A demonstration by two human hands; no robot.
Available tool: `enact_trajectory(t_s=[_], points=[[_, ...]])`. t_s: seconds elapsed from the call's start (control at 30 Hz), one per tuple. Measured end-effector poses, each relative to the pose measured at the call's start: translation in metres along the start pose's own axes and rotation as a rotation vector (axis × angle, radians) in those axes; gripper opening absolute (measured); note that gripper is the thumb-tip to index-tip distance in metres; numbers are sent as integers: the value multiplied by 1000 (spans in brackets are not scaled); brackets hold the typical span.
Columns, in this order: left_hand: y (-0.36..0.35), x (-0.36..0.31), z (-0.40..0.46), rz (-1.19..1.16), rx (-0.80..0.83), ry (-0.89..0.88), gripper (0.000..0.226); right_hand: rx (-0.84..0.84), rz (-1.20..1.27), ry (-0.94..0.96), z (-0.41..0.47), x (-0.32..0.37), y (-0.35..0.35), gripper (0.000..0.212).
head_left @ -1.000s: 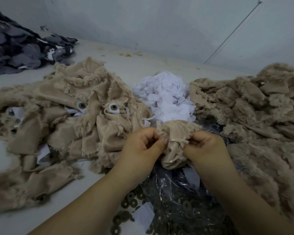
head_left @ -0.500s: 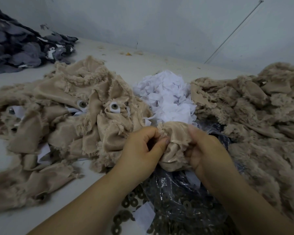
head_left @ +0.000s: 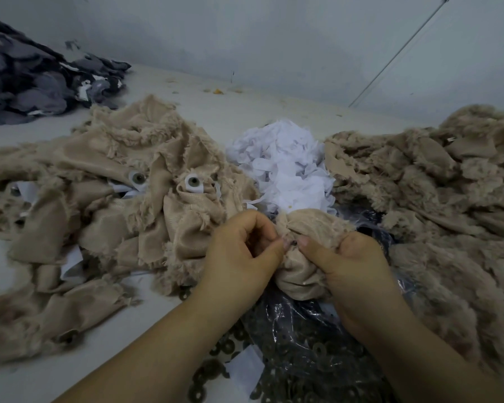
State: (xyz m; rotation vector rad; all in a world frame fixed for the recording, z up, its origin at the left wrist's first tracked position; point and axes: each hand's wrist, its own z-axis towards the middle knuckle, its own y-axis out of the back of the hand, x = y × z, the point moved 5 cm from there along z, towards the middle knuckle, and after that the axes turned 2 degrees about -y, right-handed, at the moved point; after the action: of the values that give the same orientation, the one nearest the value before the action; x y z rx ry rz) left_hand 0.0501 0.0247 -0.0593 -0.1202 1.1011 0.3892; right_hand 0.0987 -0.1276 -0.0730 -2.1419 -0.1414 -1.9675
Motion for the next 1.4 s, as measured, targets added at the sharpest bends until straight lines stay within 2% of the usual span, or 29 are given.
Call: enact_trajectory(t_s=[0.1, 0.17, 0.37, 0.57, 0.73, 0.97, 1.1, 1.2, 1.3, 1.4], points=[[1, -21, -1, 224, 1, -313, 25, -6, -34, 10, -1, 2, 0, 19], [-2, -24, -3, 277, 49, -401, 27, -12, -56, 24, -3, 5, -1, 23], [-3, -19, -2, 217, 58, -218, 19, -57, -50, 39, -1, 10, 2, 45], [-4, -15, -1, 192, 61, -164, 22, -92, -69, 117, -2, 13, 4, 48], [-3, -11, -1, 100, 24, -111, 23, -60, 49, 59, 2, 9, 3, 44], [1, -10, 0, 17, -53, -140, 26, 18, 195, -67, 0, 5, -3, 31], [0, -20, -3, 283, -40, -371, 24, 59, 203, -89, -2, 6, -5, 29], [0, -21, -4, 326, -41, -408, 24, 79, 203, -67, -3, 8, -5, 27], [-3, -20, -6, 301, -2, -405, 25, 70, 131, -35, -3, 9, -5, 37], [-4, -21, -7, 286, 18, -411, 26, 50, 93, -36, -1, 8, -4, 38]])
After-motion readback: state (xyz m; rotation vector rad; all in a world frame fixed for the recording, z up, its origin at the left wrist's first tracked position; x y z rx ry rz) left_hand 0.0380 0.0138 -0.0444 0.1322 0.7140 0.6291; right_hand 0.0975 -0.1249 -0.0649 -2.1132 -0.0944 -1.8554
